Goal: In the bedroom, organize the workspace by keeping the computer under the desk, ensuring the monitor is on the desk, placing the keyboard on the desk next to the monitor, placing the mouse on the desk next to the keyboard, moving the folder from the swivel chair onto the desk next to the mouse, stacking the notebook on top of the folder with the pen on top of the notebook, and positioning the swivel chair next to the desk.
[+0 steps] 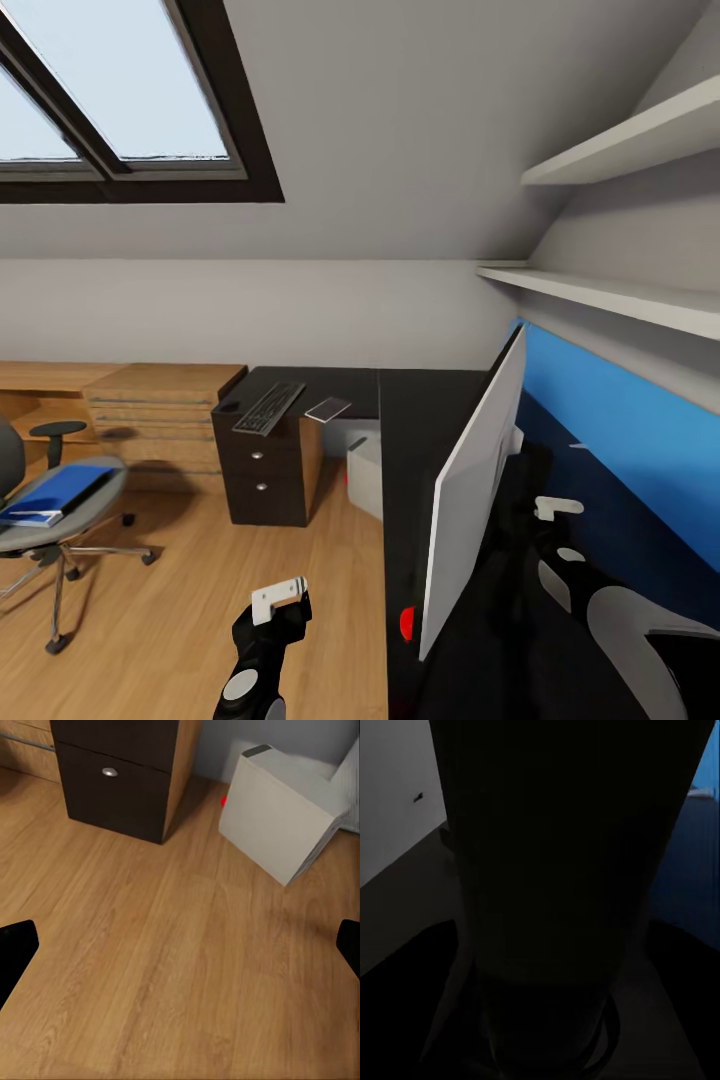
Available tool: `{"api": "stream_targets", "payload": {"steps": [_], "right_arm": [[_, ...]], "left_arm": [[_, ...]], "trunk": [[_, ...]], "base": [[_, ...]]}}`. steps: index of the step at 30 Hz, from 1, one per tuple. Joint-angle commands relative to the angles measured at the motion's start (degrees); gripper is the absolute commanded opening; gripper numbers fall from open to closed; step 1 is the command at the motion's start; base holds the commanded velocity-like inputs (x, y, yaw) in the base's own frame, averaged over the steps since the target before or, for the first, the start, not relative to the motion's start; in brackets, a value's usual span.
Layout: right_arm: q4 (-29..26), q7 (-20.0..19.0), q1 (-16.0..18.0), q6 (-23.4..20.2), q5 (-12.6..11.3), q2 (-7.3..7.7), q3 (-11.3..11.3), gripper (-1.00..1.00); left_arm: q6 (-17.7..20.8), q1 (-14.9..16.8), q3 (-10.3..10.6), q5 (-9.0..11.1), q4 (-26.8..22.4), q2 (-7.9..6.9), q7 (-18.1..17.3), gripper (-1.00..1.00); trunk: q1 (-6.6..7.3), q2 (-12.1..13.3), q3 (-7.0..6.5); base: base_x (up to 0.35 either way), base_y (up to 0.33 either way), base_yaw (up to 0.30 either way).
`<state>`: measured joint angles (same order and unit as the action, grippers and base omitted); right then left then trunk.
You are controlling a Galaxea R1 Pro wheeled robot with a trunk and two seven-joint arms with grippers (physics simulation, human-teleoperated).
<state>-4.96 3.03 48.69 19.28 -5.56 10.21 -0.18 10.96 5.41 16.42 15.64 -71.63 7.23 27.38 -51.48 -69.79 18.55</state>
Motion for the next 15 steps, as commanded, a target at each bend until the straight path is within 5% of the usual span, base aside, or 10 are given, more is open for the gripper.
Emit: {"api": "stream_targets", "payload": {"steps": [1,7,15], "right_arm": [[-0.1,-0.1,0.1,0.2,-0.4,-0.01,-0.3,-1.0],[-0.1,-0.2,0.1,0.3,-0.4,-0.04,-0.3,-1.0],[-0.1,-0.2,0.1,0.4,-0.3,-0.1,-0.2,-1.0]], "left_arm": [[0.2,0.0,0.1,0.4,-0.1,-0.03,0.4,1.0],[0.2,0.0,0.1,0.4,-0.1,-0.03,0.4,1.0],[0.2,0.0,0.1,0.4,-0.1,-0.01,0.4,1.0]], "trunk": [[0.0,-0.1,0.03],[0.0,-0.1,-0.06],[0.0,-0.1,-0.06]], "base": [[0.0,0.0,-0.238],[0.0,0.0,-0.242],[0.0,0.0,-0.045]]}}
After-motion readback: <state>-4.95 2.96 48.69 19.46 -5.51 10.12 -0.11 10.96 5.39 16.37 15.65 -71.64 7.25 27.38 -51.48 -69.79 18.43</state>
